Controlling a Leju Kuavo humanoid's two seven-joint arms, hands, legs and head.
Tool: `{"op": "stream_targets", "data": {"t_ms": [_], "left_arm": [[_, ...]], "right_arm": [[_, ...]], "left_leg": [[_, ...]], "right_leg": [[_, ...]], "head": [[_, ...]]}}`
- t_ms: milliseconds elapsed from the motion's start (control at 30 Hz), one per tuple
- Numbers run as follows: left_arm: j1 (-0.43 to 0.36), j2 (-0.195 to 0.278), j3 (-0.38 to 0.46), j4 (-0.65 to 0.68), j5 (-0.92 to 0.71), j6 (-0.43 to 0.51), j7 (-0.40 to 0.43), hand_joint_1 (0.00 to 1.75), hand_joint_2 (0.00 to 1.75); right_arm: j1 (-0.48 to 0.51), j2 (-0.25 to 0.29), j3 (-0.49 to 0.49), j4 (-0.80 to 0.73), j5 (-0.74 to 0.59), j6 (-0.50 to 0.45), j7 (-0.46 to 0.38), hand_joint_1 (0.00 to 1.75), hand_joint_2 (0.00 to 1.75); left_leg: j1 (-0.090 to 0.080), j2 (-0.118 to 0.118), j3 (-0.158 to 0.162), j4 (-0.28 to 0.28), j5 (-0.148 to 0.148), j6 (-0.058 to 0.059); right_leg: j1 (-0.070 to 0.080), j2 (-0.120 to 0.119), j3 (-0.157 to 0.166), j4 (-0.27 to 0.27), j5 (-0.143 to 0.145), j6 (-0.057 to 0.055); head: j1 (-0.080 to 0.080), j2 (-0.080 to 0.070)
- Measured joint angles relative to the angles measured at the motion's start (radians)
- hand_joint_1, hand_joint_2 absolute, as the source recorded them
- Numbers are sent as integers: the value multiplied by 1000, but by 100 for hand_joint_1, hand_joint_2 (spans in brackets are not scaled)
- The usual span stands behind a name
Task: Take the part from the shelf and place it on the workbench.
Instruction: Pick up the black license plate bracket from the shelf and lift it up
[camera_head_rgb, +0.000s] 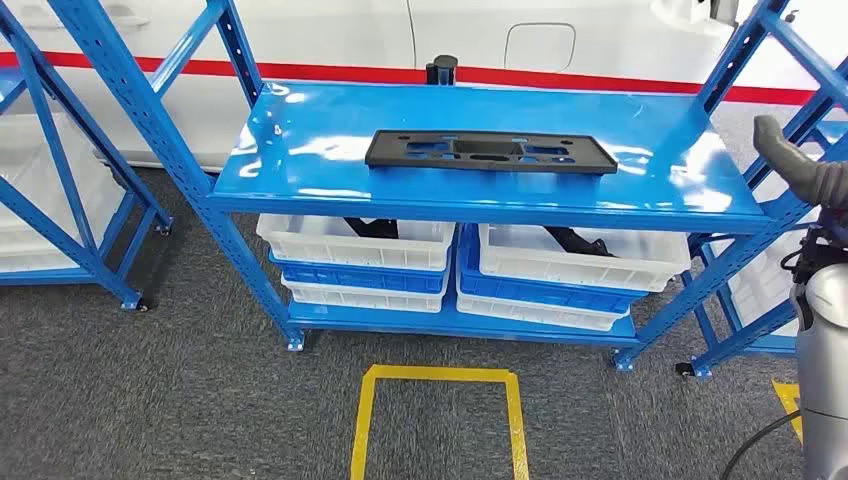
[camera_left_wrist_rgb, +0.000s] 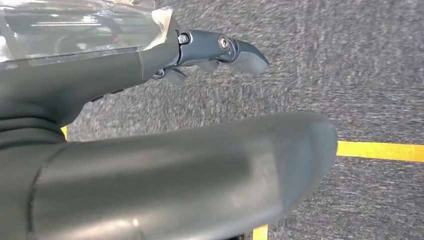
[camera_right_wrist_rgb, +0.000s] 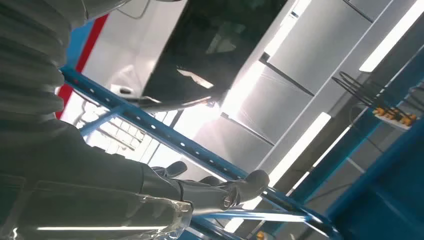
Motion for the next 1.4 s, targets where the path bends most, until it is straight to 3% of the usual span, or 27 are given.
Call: {"op": "stream_targets", "data": {"t_ms": [100,133,167,233,267,300,333,400,467,533,600,633,667,700,767,800,867,967,1033,1100,1167,1200,1267,1300,1333,1400], "left_arm": [[21,17,-8,8,-5,-35,-31,0,0],[34,26,-11,12,-6,-48,-44,0,0],[46,35,-12,17,-6,-57,-55,0,0],[62,51,-13,24,-4,-64,-67,0,0],[64,58,-13,27,-1,-61,-70,0,0],[63,63,-13,28,2,-53,-71,0,0],[61,65,-13,29,4,-43,-69,0,0],[55,62,-13,29,4,-27,-59,0,0],[48,59,-15,28,2,-22,-53,0,0],[42,55,-17,26,-1,-21,-50,0,0],[41,53,-18,25,-3,-21,-49,0,0],[43,53,-19,24,-4,-22,-49,0,0],[45,53,-19,24,-4,-22,-49,0,0],[47,53,-20,24,-4,-22,-49,0,0],[49,56,-21,24,-4,-22,-49,0,0],[49,57,-21,24,-5,-22,-49,0,0],[49,61,-22,22,-5,-21,-49,0,0],[49,61,-23,20,-6,-21,-50,0,0],[48,60,-23,19,-6,-21,-50,0,0],[47,58,-23,19,-6,-22,-51,0,0],[49,55,-23,19,-7,-22,-50,0,0],[51,53,-23,18,-7,-20,-47,0,0],[52,50,-23,16,-7,-13,-39,0,0],[51,50,-23,14,-7,-10,-33,0,0],[50,49,-23,12,-7,-9,-28,0,0],[47,47,-23,8,-8,-6,-21,0,0]], "right_arm": [[34,-6,-21,-17,1,4,0,0,175],[49,-7,-32,-23,0,9,0,0,175],[60,-9,-42,-28,0,15,0,0,175],[68,-10,-55,-33,0,27,-2,0,175],[68,-8,-59,-34,1,33,-3,0,175],[67,-5,-60,-34,5,39,-4,0,175],[66,-1,-59,-34,10,44,-4,0,175],[60,7,-55,-32,23,48,-3,0,175],[52,10,-52,-32,30,45,-3,0,175],[45,11,-51,-32,31,42,-3,0,175],[45,14,-51,-32,31,40,-3,0,175],[46,15,-50,-32,31,40,-3,0,175],[47,17,-50,-32,31,40,-3,0,175],[48,17,-50,-32,31,40,-3,0,175],[48,20,-50,-32,31,40,-3,0,175],[49,22,-50,-31,32,40,-3,0,175],[52,28,-48,-30,32,39,-2,0,175],[49,24,-49,-30,32,38,-2,0,175],[44,22,-51,-30,32,37,-2,0,175],[46,22,-51,-30,32,37,-1,0,175],[53,23,-51,-29,32,37,-1,0,175],[54,23,-51,-29,33,37,-1,0,175],[54,23,-51,-28,36,37,-1,0,175],[53,25,-51,-27,37,38,-1,0,175],[53,26,-51,-26,37,38,-1,0,175],[52,28,-50,-24,39,40,0,0,175]], "left_leg": [[2,-1,2,1,-3,-2],[4,-1,4,1,-6,-5],[6,-1,8,2,-10,-9],[11,-1,17,6,-22,-24],[13,-2,20,9,-29,-32],[13,-3,20,13,-35,-41],[13,-3,19,16,-41,-49],[13,-3,19,20,-49,-59],[16,8,8,50,-55,-65],[18,24,-53,153,-76,-71],[17,31,-148,277,-107,-72],[16,32,-184,308,-111,-70],[14,32,-202,303,-98,-64],[10,32,-201,262,-65,-56],[-7,32,-167,133,29,-29],[-15,31,-149,83,58,-16],[-28,26,-125,36,70,-2],[-27,21,-74,-4,62,3],[-23,19,-41,-14,56,8],[-22,16,-22,-15,40,10],[-21,12,0,-15,21,8],[-20,10,13,-15,12,6],[-18,6,38,-13,-7,-3],[-18,4,46,-12,-16,-8],[-19,3,51,-10,-23,-13],[-21,3,53,-5,-30,-21]], "right_leg": [[0,1,-70,115,-40,2],[-2,1,-90,137,-42,9],[-6,0,-92,121,-27,22],[-19,1,-50,-2,39,58],[-21,2,-28,-62,57,64],[-21,2,-12,-100,67,58],[-20,2,-5,-115,66,43],[-15,2,1,-111,63,7],[-15,1,16,-112,58,-11],[-11,-1,34,-113,46,-27],[-3,-3,50,-113,31,-39],[1,-3,59,-113,22,-42],[4,-3,69,-114,14,-44],[6,-3,82,-115,4,-45],[7,-2,109,-119,-15,-43],[8,-1,118,-124,-23,-39],[9,1,137,-136,-28,-25],[12,1,156,-118,-20,-6],[12,1,115,-40,-38,-9],[13,1,33,74,-79,-15],[12,1,-27,110,-99,-9],[10,1,-32,77,-80,1],[5,-1,-14,-46,12,31],[4,-5,-2,-98,49,33],[6,-8,8,-130,79,28],[11,-11,15,-141,91,-5]], "head": [[0,0],[0,0],[0,0],[1,0],[2,0],[3,0],[3,0],[1,0],[-1,0],[-2,0],[-3,0],[-3,0],[-3,0],[-3,0],[-2,0],[-1,0],[-1,0],[-4,0],[-4,0],[-2,0],[-1,0],[-1,0],[0,0],[0,0],[0,0],[-1,0]]}}
